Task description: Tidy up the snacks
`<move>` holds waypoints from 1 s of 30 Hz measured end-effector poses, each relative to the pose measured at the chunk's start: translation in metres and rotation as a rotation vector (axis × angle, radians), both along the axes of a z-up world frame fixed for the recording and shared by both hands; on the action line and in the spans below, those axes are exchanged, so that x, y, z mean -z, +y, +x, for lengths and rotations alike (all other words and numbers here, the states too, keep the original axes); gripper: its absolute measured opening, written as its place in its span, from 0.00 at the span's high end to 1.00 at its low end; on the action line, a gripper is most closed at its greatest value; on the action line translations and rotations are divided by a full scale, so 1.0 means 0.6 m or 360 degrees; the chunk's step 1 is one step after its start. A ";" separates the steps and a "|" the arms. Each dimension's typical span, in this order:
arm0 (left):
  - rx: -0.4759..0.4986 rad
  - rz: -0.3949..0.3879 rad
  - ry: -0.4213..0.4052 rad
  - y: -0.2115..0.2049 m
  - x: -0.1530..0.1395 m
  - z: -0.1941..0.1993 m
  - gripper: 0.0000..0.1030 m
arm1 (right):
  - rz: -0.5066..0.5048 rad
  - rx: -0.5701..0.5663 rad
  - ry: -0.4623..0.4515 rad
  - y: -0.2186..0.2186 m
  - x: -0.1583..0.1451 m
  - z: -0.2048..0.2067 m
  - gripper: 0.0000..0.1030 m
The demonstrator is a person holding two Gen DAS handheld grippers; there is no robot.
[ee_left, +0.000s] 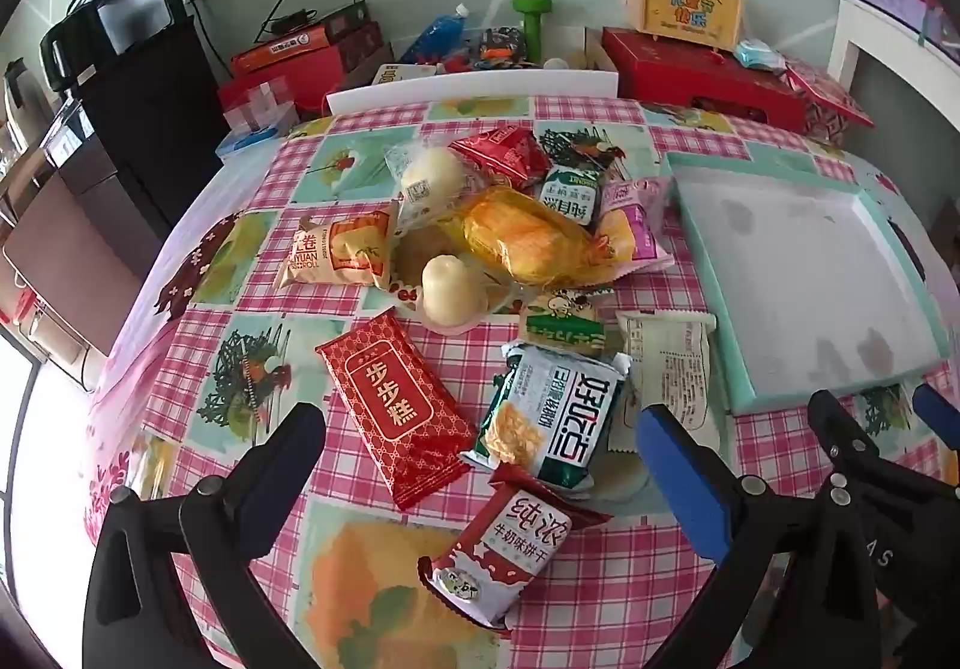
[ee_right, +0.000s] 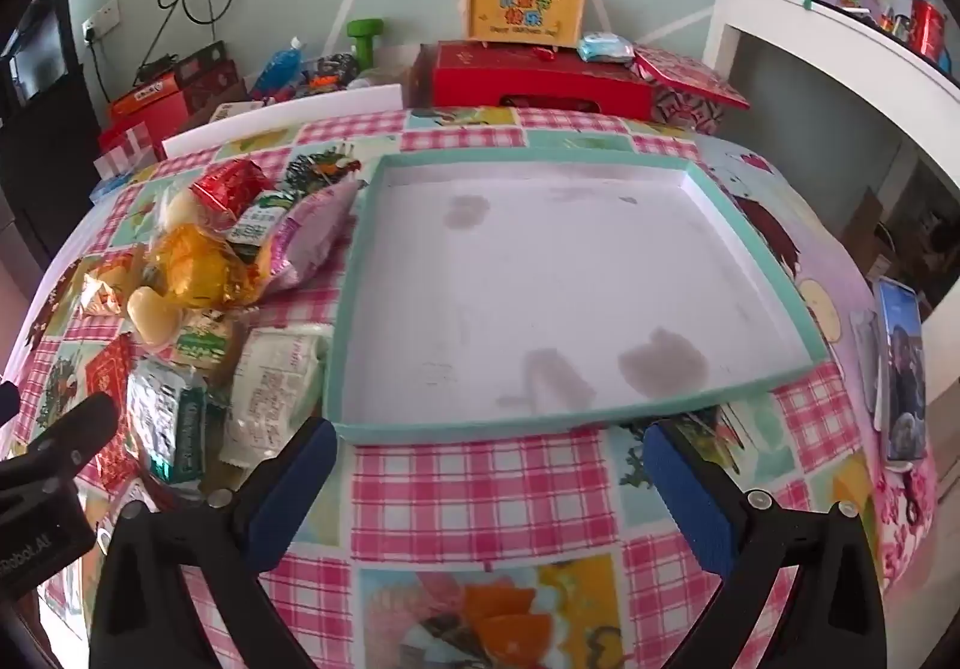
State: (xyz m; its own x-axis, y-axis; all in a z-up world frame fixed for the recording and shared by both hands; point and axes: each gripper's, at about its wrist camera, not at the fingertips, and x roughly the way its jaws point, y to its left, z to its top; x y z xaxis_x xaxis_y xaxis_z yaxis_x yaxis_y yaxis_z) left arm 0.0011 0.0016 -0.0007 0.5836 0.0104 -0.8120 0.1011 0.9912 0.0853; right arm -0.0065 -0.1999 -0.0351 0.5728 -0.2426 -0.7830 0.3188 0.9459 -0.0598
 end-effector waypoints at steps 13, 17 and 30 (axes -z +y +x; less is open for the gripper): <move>-0.0029 0.0046 0.0145 0.002 0.018 0.008 0.00 | -0.0030 0.0048 0.0025 -0.014 -0.014 -0.012 0.00; -0.0020 0.0050 0.0150 0.008 0.026 0.008 0.00 | -0.0016 0.0050 0.0003 -0.017 -0.011 -0.015 0.00; -0.0018 0.0095 0.0159 0.005 0.031 0.006 0.00 | -0.0016 0.0061 -0.0010 -0.019 -0.016 -0.018 0.00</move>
